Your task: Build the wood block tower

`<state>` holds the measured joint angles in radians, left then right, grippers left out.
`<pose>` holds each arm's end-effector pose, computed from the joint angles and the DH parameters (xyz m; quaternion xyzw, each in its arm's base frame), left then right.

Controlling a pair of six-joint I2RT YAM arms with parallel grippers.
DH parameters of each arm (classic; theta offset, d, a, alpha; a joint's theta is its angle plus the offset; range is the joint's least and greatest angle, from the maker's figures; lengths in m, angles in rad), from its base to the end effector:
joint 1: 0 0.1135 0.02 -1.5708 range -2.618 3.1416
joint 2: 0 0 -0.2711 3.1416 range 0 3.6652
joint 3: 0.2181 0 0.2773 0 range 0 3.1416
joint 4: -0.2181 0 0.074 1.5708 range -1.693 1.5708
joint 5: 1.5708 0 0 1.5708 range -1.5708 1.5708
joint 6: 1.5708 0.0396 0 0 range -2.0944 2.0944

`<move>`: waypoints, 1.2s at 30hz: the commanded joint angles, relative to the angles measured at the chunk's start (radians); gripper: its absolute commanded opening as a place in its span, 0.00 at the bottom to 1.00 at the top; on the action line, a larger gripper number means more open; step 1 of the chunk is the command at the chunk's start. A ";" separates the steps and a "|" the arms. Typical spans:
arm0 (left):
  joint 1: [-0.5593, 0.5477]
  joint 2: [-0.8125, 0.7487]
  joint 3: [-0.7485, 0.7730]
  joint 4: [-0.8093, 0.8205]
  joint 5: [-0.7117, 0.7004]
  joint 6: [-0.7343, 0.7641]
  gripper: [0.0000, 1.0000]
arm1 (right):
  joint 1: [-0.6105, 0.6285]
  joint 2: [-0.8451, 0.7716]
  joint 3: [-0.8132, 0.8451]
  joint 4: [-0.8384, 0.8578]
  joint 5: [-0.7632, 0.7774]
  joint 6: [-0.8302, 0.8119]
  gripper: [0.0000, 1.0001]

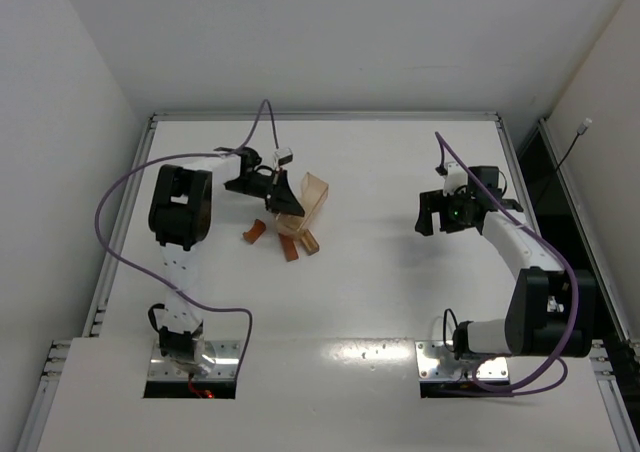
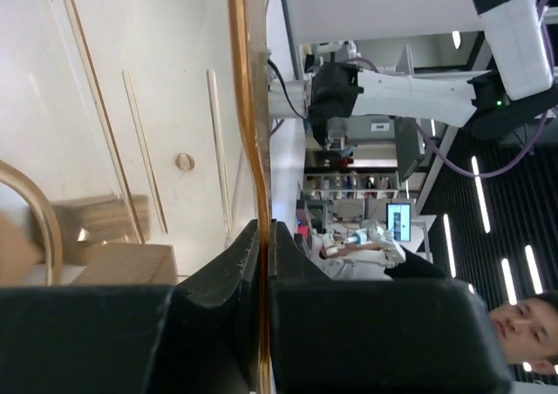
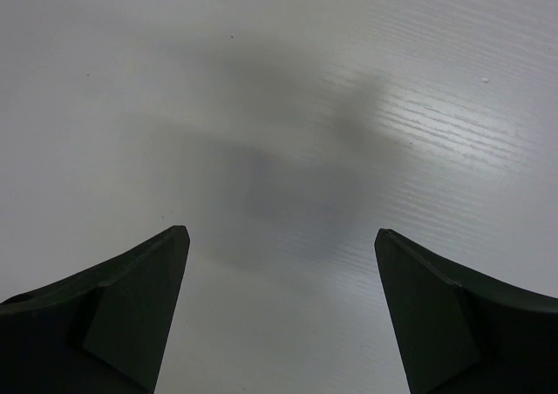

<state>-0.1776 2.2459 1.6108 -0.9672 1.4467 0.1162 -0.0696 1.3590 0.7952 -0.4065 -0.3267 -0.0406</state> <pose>0.4266 -0.1165 0.1340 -0.0994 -0.7429 0.6611 0.0321 0.2871 -0.0073 0.1926 -0.0344 0.9431 0.1390 0.2999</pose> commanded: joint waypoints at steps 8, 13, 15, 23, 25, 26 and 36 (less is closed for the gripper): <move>-0.125 -0.117 -0.015 0.035 0.181 -0.043 0.00 | 0.002 -0.015 0.018 0.029 -0.029 0.013 0.85; -0.182 -0.144 -0.102 0.091 0.181 -0.056 0.00 | 0.002 -0.015 0.028 0.020 -0.029 0.013 0.85; -0.075 -0.089 0.042 -0.015 0.181 0.020 0.00 | 0.002 -0.015 0.029 0.020 -0.018 0.013 0.85; -0.169 -0.133 -0.205 0.120 0.181 -0.044 0.00 | 0.002 0.008 0.025 0.029 -0.029 0.013 0.85; -0.221 -0.169 -0.218 0.130 0.181 -0.065 0.00 | 0.002 0.008 0.025 0.029 -0.029 0.013 0.85; -0.221 -0.183 -0.200 0.130 0.181 -0.075 0.00 | 0.002 0.008 0.025 0.029 -0.029 0.013 0.85; -0.012 -0.014 -0.026 -0.065 0.181 0.080 0.00 | 0.002 -0.012 0.015 0.029 -0.029 0.013 0.85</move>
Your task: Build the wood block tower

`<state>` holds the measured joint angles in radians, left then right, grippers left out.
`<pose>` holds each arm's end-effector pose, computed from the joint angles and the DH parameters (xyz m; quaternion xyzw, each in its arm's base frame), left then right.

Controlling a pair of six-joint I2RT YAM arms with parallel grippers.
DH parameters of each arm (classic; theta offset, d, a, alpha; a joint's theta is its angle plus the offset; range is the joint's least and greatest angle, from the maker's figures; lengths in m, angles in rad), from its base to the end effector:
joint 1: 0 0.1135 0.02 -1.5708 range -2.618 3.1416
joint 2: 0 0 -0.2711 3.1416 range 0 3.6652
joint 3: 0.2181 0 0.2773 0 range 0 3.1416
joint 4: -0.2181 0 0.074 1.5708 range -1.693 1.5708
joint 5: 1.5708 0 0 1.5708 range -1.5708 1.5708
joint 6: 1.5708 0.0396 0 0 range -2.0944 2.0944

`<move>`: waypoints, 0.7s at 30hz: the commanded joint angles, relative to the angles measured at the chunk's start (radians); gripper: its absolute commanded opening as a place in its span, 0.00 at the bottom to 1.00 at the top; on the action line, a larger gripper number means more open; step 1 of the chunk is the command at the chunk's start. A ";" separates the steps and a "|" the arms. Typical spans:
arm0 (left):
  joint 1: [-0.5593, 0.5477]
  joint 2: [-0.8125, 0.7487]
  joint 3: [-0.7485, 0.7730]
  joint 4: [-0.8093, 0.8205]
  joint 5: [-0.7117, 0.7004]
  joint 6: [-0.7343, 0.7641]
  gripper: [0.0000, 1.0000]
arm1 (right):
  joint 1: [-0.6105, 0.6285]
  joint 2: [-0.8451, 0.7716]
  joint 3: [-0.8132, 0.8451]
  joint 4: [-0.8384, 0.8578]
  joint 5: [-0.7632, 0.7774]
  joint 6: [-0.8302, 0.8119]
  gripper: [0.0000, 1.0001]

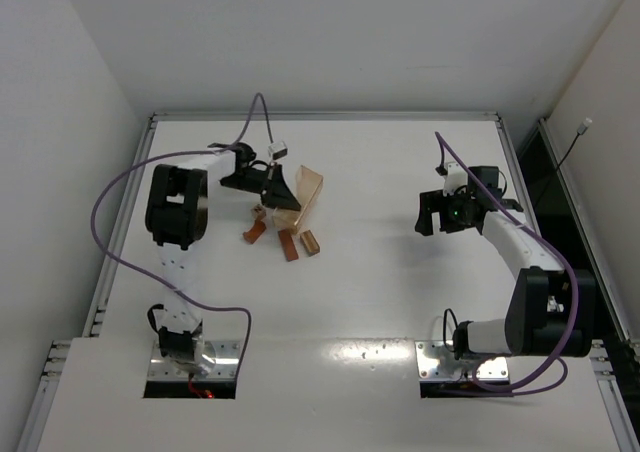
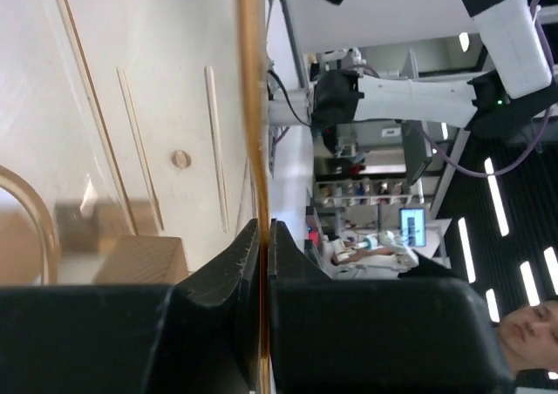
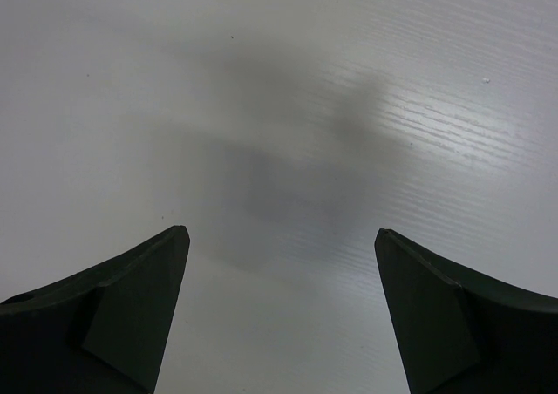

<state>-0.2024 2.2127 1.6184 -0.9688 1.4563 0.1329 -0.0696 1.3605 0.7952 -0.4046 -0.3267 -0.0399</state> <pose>0.4239 -0.1272 0.1502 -0.1271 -0.7355 0.6652 0.0203 0.2874 -0.0073 0.1923 -0.0341 0.9431 0.1391 0.3001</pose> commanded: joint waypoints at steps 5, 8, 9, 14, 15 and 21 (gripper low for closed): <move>-0.239 -0.264 -0.305 0.261 0.171 -0.194 0.00 | 0.002 -0.014 0.015 0.027 -0.038 0.012 0.85; -0.240 -0.262 -0.212 0.181 0.171 -0.146 0.00 | 0.002 -0.014 0.015 0.027 -0.038 0.012 0.85; -0.227 -0.228 -0.192 0.154 0.171 -0.132 0.00 | 0.002 -0.014 0.015 0.027 -0.038 0.012 0.85; -0.161 -0.183 -0.111 0.090 0.171 -0.087 0.00 | 0.002 -0.024 0.015 0.027 -0.029 0.012 0.85; -0.143 -0.171 -0.101 0.090 0.171 -0.078 0.00 | 0.002 -0.024 0.006 0.027 -0.029 0.012 0.85; -0.025 -0.077 0.000 -0.085 0.171 0.112 0.00 | 0.002 -0.024 0.006 0.036 -0.029 0.012 0.83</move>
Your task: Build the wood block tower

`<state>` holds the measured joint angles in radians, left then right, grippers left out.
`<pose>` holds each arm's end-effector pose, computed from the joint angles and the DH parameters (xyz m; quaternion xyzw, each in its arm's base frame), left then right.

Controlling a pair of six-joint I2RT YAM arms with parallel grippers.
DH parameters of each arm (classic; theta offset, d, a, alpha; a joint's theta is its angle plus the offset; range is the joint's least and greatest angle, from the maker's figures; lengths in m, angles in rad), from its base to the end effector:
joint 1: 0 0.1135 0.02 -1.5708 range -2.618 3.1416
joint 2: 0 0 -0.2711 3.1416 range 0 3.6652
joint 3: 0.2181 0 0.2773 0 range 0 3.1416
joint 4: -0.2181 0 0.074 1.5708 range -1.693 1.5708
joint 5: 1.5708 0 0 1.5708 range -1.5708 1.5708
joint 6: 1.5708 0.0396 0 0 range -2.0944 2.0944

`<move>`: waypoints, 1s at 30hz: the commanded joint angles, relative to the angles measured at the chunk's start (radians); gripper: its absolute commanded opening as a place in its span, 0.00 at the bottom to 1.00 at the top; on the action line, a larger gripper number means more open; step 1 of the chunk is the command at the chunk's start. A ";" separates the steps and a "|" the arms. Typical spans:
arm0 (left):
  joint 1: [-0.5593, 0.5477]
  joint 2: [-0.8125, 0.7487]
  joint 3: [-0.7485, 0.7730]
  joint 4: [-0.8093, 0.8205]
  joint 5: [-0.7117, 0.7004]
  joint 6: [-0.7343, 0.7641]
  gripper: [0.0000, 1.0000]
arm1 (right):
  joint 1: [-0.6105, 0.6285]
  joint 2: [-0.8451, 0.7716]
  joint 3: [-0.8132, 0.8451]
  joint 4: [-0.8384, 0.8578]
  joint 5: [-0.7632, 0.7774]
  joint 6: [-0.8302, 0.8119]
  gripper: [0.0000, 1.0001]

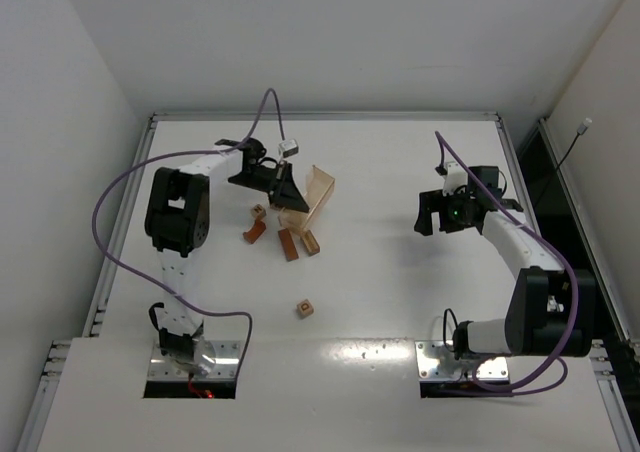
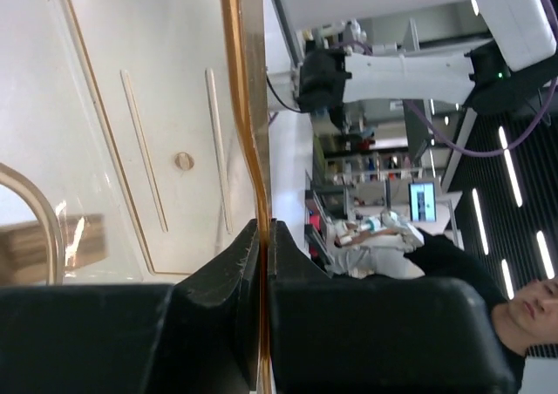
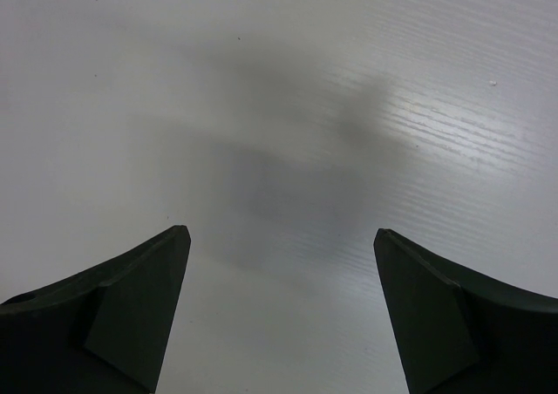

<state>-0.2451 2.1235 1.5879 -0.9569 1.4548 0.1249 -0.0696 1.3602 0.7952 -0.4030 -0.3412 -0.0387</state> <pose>0.4095 -0.1430 0.1793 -0.1629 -0.7288 0.6650 0.0107 0.2874 -0.0068 0.1926 -0.0358 0.9417 0.1460 0.3009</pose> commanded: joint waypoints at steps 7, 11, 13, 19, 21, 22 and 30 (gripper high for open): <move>0.142 0.026 0.193 -0.265 0.031 0.364 0.00 | 0.002 -0.033 0.006 0.035 -0.013 0.011 0.82; 0.204 -0.019 0.287 -0.280 -0.146 0.363 0.00 | 0.011 -0.042 0.006 0.044 -0.013 0.011 0.81; 0.219 -0.116 0.244 -0.117 -0.282 0.218 0.00 | 0.011 -0.042 0.006 0.044 -0.013 0.020 0.81; 0.201 -0.341 0.092 0.212 -0.742 -0.025 0.00 | 0.011 -0.053 0.027 0.033 0.005 0.020 0.81; 0.210 -0.350 0.103 0.211 -0.864 -0.025 0.00 | 0.011 -0.064 0.027 0.033 0.005 0.020 0.81; 0.219 -0.350 0.103 0.221 -0.964 -0.040 0.00 | 0.011 -0.075 0.027 0.033 0.014 0.020 0.81; 0.286 -0.284 0.101 0.305 -1.427 -0.008 0.00 | 0.045 -0.084 0.036 0.033 0.063 0.020 0.81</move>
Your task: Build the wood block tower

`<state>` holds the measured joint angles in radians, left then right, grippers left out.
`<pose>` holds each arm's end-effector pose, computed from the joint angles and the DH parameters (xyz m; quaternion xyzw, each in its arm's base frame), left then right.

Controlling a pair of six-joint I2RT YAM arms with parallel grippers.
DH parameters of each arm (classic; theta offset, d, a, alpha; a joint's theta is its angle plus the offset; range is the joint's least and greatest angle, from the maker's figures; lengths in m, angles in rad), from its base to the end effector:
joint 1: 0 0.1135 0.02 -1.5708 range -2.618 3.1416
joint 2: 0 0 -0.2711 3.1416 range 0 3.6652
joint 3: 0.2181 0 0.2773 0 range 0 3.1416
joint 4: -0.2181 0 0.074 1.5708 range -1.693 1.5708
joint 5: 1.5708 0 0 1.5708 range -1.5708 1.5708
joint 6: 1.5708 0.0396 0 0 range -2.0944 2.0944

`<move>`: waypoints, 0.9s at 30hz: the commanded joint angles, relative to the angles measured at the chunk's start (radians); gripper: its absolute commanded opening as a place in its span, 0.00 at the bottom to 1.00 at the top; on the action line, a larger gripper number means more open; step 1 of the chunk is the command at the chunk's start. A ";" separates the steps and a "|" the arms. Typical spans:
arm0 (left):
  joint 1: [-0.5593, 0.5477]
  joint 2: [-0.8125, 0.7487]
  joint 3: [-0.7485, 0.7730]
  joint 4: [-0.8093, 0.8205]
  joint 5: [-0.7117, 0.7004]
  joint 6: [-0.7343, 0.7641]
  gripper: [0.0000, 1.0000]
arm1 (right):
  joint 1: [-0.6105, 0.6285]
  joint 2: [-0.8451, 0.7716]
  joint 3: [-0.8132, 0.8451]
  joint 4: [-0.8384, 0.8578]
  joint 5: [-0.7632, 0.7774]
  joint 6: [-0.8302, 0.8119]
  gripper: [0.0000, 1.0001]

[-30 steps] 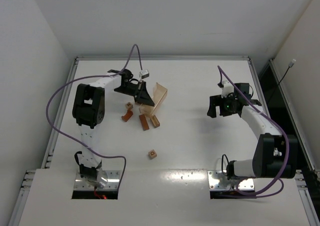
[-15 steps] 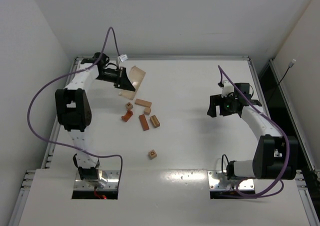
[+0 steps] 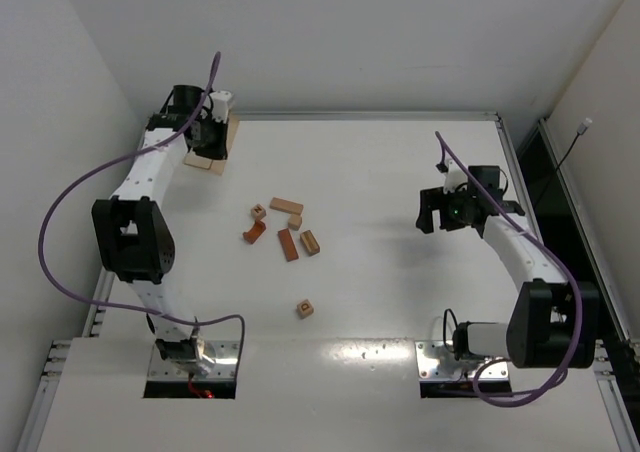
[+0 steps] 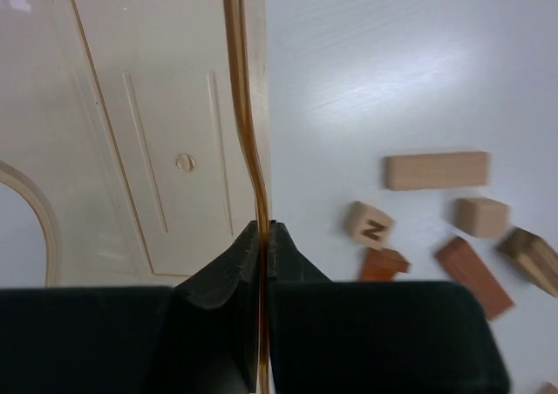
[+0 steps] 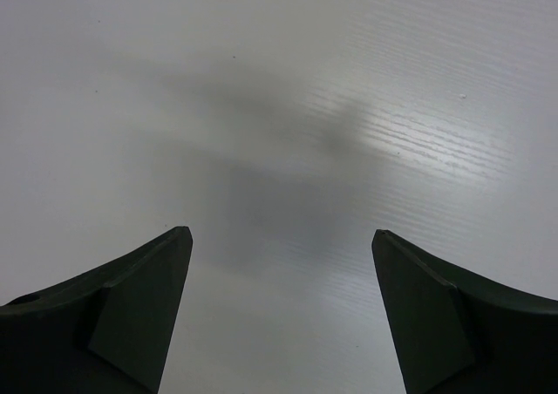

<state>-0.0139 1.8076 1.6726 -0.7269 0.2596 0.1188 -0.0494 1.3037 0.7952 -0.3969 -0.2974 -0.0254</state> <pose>0.4328 -0.0162 0.3148 0.1065 0.9249 -0.1032 0.3500 0.2834 -0.0024 0.2076 -0.0372 0.9352 0.1279 0.3280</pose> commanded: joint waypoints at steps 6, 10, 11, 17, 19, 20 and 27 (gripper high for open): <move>0.173 0.214 0.178 0.046 -0.223 -0.002 0.00 | 0.080 -0.038 0.045 0.027 0.050 -0.013 0.81; 0.225 0.381 0.359 -0.041 -0.201 -0.024 0.00 | 0.115 -0.038 0.045 0.036 0.069 -0.013 0.81; 0.226 0.413 0.401 -0.060 -0.189 -0.033 0.00 | 0.115 -0.038 0.055 0.036 0.069 -0.022 0.81; 0.236 0.527 0.490 -0.075 -0.200 -0.033 0.12 | 0.125 -0.047 0.046 0.036 0.069 -0.022 0.81; 0.236 0.536 0.490 -0.075 -0.209 -0.042 0.20 | 0.125 -0.047 0.045 0.036 0.069 -0.022 0.81; 0.236 0.551 0.490 -0.075 -0.209 -0.042 0.22 | 0.125 -0.047 0.045 0.036 0.069 -0.022 0.81; 0.236 0.563 0.460 -0.036 -0.169 -0.077 0.39 | 0.125 -0.047 0.045 0.036 0.069 -0.022 0.81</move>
<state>0.2241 2.3875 2.1300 -0.7910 0.0662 0.0650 0.0685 1.2816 0.8066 -0.3958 -0.2344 -0.0410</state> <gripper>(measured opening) 0.379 0.814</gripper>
